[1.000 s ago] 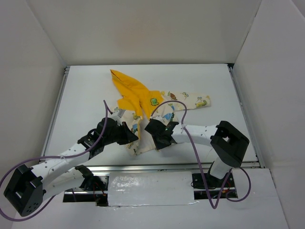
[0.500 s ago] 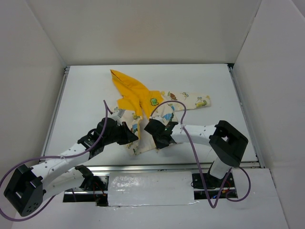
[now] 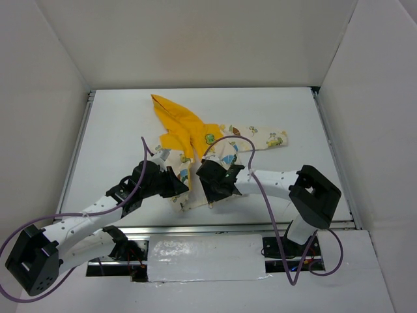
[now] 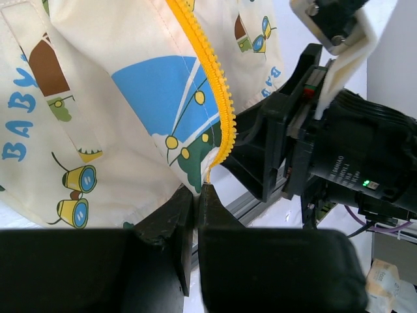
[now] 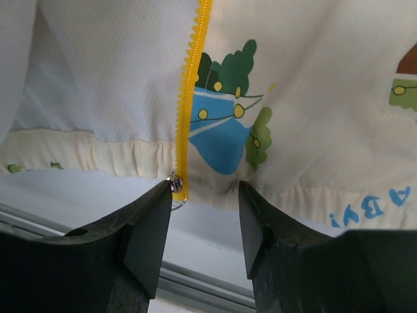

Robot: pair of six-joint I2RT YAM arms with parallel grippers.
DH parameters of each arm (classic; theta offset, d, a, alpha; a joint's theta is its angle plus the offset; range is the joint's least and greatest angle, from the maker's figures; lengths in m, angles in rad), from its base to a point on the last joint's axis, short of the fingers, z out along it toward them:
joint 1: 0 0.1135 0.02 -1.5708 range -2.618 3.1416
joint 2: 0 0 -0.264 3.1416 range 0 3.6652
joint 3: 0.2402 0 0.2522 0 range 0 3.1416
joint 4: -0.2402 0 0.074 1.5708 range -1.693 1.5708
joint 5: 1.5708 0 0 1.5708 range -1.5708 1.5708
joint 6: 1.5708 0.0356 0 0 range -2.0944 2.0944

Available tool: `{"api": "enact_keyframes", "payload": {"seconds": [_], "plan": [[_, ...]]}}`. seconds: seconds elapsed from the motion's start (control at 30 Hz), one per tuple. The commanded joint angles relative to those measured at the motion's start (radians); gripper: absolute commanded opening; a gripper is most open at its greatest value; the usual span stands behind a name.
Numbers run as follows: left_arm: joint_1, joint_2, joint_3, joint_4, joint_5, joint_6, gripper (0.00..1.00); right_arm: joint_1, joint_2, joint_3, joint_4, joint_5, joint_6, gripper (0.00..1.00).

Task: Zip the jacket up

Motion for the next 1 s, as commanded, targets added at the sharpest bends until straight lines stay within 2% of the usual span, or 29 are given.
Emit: {"api": "enact_keyframes", "payload": {"seconds": [0.0, 0.07, 0.2, 0.27, 0.43, 0.63, 0.97], "plan": [[0.007, -0.012, -0.003, 0.01, 0.001, 0.006, 0.0, -0.003, 0.023, -0.007, 0.054, -0.008, 0.008, 0.53], [0.007, -0.01, -0.001, 0.01, 0.003, 0.008, 0.0, -0.002, 0.025, -0.014, 0.057, -0.008, 0.01, 0.52], [0.008, 0.001, 0.002, 0.014, 0.009, 0.009, 0.0, -0.002, 0.028, -0.02, 0.057, -0.017, 0.015, 0.42], [0.008, 0.005, 0.0, 0.019, 0.009, 0.008, 0.0, -0.002, 0.025, -0.024, 0.057, -0.022, 0.018, 0.42], [0.008, 0.011, 0.0, 0.021, 0.013, 0.008, 0.0, -0.002, -0.024, -0.042, 0.06, -0.026, 0.024, 0.55], [0.008, 0.008, -0.004, 0.027, 0.018, 0.003, 0.0, -0.002, -0.104, -0.05, 0.054, -0.008, 0.036, 0.56], [0.008, -0.005, -0.006, 0.016, 0.018, 0.006, 0.0, -0.006, -0.101, -0.068, 0.028, 0.044, 0.039, 0.54]]}}
